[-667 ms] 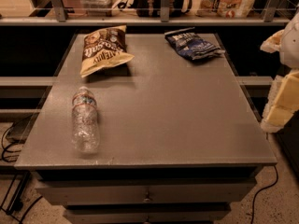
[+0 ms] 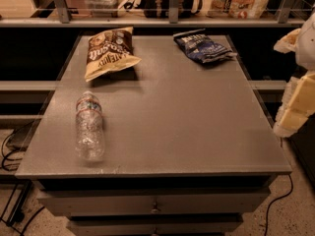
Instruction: Move blue chip bag near water bottle
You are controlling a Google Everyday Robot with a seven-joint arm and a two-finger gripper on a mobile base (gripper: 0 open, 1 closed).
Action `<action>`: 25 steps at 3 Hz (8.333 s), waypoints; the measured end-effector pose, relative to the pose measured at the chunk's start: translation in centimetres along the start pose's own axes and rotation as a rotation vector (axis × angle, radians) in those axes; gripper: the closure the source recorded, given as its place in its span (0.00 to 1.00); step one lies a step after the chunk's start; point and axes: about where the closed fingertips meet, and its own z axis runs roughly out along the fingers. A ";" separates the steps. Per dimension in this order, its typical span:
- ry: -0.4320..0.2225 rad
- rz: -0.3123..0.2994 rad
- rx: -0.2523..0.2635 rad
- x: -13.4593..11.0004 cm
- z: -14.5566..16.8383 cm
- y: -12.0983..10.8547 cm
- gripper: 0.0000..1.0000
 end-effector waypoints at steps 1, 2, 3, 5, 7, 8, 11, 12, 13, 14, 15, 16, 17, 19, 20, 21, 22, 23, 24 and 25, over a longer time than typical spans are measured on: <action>-0.080 0.028 0.011 -0.5 0.7 -1.7 0.00; -0.185 0.075 0.027 -1.2 2.2 -4.5 0.00; -0.269 0.120 0.064 -2.5 3.9 -8.4 0.00; -0.322 0.168 0.118 -4.4 6.0 -12.3 0.00; -0.416 0.171 0.087 -8.1 10.7 -17.4 0.00; -0.449 0.197 0.027 -10.4 14.8 -20.1 0.00; -0.460 0.337 0.004 -10.3 21.3 -25.6 0.00; -0.464 0.402 0.051 -9.2 21.4 -27.2 0.00; -0.451 0.443 0.070 -8.1 22.0 -28.1 0.18; -0.432 0.466 0.071 -7.2 22.6 -28.3 0.41; -0.411 0.471 0.076 -6.7 23.0 -28.4 0.65; -0.393 0.471 0.082 -6.2 23.1 -28.3 0.88; -0.387 0.462 0.093 -6.2 22.7 -28.3 1.00; -0.405 0.308 0.040 -9.6 18.0 -24.5 1.00; -0.379 0.198 0.014 -10.3 15.1 -20.7 1.00; -0.367 0.103 -0.040 -10.5 13.0 -14.0 1.00; -0.368 0.102 -0.039 -10.5 13.0 -14.0 1.00; -0.378 0.057 -0.059 -11.4 13.0 -12.3 1.00; -0.402 -0.026 -0.116 -12.6 12.8 -9.0 1.00; -0.421 -0.105 -0.177 -13.5 12.6 -5.7 1.00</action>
Offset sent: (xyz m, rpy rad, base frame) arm 0.1001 0.0037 -0.0096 0.3483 -0.1252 -0.0654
